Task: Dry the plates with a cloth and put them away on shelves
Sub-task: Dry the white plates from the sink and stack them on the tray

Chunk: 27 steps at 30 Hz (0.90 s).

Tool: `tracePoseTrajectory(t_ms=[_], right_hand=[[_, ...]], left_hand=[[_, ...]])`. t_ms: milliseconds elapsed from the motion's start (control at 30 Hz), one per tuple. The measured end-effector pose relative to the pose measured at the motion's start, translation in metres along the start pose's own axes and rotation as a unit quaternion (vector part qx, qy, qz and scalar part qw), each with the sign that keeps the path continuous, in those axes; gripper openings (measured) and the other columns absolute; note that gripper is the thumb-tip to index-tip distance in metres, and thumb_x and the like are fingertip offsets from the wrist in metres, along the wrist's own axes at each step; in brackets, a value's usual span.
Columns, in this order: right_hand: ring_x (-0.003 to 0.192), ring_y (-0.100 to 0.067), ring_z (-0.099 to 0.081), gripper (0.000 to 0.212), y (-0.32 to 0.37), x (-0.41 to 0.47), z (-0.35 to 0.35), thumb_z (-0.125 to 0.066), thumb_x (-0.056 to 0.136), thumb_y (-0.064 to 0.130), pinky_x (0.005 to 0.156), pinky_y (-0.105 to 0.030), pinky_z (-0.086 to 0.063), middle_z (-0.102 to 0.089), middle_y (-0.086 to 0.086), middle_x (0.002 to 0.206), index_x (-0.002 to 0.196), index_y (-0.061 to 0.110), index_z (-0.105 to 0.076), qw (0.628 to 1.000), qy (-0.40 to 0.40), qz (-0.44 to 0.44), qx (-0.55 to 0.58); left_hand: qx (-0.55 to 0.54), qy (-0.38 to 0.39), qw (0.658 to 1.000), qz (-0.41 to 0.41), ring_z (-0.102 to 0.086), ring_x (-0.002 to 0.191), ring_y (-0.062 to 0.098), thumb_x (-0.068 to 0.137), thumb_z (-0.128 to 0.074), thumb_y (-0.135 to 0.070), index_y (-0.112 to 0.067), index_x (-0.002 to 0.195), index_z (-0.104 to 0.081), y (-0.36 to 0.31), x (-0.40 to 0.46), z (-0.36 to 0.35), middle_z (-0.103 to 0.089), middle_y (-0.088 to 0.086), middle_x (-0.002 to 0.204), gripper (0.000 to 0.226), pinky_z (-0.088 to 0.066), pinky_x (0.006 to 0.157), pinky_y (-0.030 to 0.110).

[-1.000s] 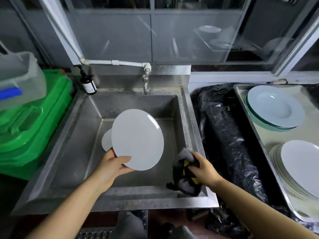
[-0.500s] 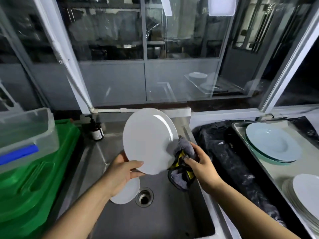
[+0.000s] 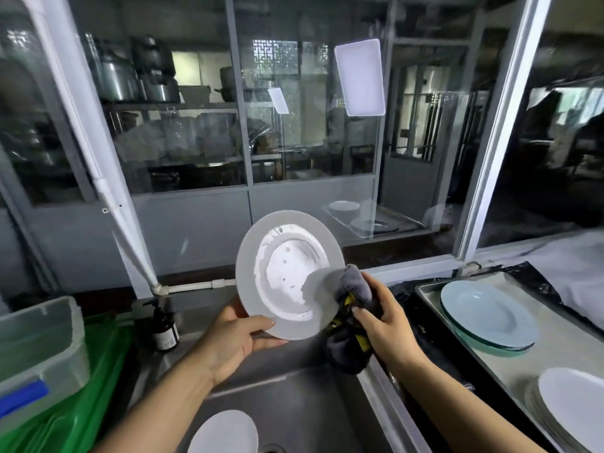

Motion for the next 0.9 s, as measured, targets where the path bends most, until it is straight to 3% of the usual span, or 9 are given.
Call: tracePoseTrajectory(t_ms=[133, 233, 333, 433, 567, 633, 733, 900], right_hand=[[0.123, 0.009, -0.05, 0.066, 0.015, -0.003, -0.005, -0.064, 0.089, 0.002, 0.106, -0.026, -0.043, -0.055, 0.03, 0.131, 0.138, 0.042, -0.046, 0.99, -0.031, 0.08, -0.109], [0.13, 0.01, -0.042, 0.068, 0.033, -0.003, -0.018, -0.063, 0.092, 0.014, 0.106, -0.016, -0.038, -0.045, 0.03, 0.141, 0.142, 0.05, -0.033, 0.97, -0.007, 0.163, -0.178], [0.146, -0.001, -0.021, 0.068, 0.058, 0.003, -0.036, -0.046, 0.091, 0.017, 0.12, -0.029, -0.02, -0.028, 0.017, 0.156, 0.147, 0.048, -0.022, 0.927, 0.066, 0.276, -0.247], [0.151, -0.01, -0.004, 0.068, 0.078, 0.014, -0.048, -0.039, 0.091, 0.025, 0.119, -0.043, 0.003, -0.017, 0.016, 0.161, 0.152, 0.043, -0.014, 0.872, 0.129, 0.345, -0.324], [0.151, -0.024, -0.007, 0.063, 0.091, 0.035, -0.045, -0.044, 0.095, 0.036, 0.115, -0.062, -0.004, -0.02, 0.01, 0.161, 0.152, 0.041, -0.019, 0.825, 0.093, 0.409, -0.379], [0.151, -0.024, -0.005, 0.061, 0.087, 0.046, -0.036, -0.043, 0.094, 0.045, 0.113, -0.068, -0.01, -0.019, 0.009, 0.162, 0.151, 0.044, -0.019, 0.832, 0.061, 0.383, -0.396], [0.152, -0.021, -0.001, 0.058, 0.075, 0.041, -0.017, -0.039, 0.095, 0.047, 0.113, -0.067, -0.011, -0.013, 0.01, 0.163, 0.15, 0.043, -0.022, 0.864, 0.043, 0.337, -0.371], [0.151, -0.027, 0.002, 0.054, 0.072, 0.008, -0.031, -0.028, 0.099, 0.044, 0.117, -0.06, 0.0, -0.014, 0.008, 0.163, 0.151, 0.029, -0.033, 0.854, 0.15, 0.383, -0.319]], left_hand=[[-0.011, -0.004, 1.0, -0.001, -0.07, 0.092, 0.038, 0.082, -0.056, 0.02, -0.001, 0.121, -0.052, -0.003, 0.0, -0.013, -0.065, 0.024, 0.114, 0.045, -0.059, 0.067, 0.046], [0.001, 0.01, 1.0, -0.006, -0.07, 0.081, 0.039, 0.081, -0.054, 0.022, 0.009, 0.116, -0.053, -0.013, 0.0, -0.031, -0.067, 0.032, 0.103, 0.037, -0.059, 0.062, 0.046], [0.009, 0.044, 0.998, -0.036, -0.071, 0.078, 0.035, 0.08, -0.048, 0.024, 0.002, 0.111, -0.062, -0.024, -0.003, -0.054, -0.071, 0.027, 0.095, 0.041, -0.059, 0.065, 0.048], [0.006, 0.06, 0.997, -0.043, -0.071, 0.07, 0.026, 0.082, -0.044, 0.023, -0.004, 0.109, -0.064, -0.029, -0.008, -0.064, -0.073, 0.017, 0.086, 0.044, -0.058, 0.059, 0.041], [0.012, 0.071, 0.997, -0.042, -0.07, 0.076, 0.036, 0.077, -0.053, 0.023, 0.004, 0.113, -0.061, -0.033, -0.014, -0.065, -0.07, 0.027, 0.092, 0.041, -0.058, 0.073, 0.056], [-0.004, 0.066, 0.997, -0.046, -0.07, 0.08, 0.042, 0.065, -0.063, 0.019, 0.004, 0.112, -0.06, -0.035, -0.017, -0.063, -0.07, 0.029, 0.095, 0.049, -0.055, 0.076, 0.062], [-0.007, 0.064, 0.996, -0.056, -0.067, 0.09, 0.049, 0.06, -0.063, 0.011, 0.0, 0.114, -0.061, -0.038, -0.022, -0.061, -0.069, 0.029, 0.104, 0.055, -0.053, 0.078, 0.066], [0.027, 0.048, 0.997, -0.056, -0.068, 0.071, 0.027, 0.08, -0.051, 0.024, -0.002, 0.11, -0.065, -0.035, -0.025, -0.067, -0.072, 0.021, 0.091, 0.042, -0.058, 0.06, 0.042]])
Point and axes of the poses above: each hand's wrist, its own x-axis towards the middle knuckle, its own z-axis out of the back of the hand, y = z × x, the point moved 3 cm from there along x, towards the middle knuckle
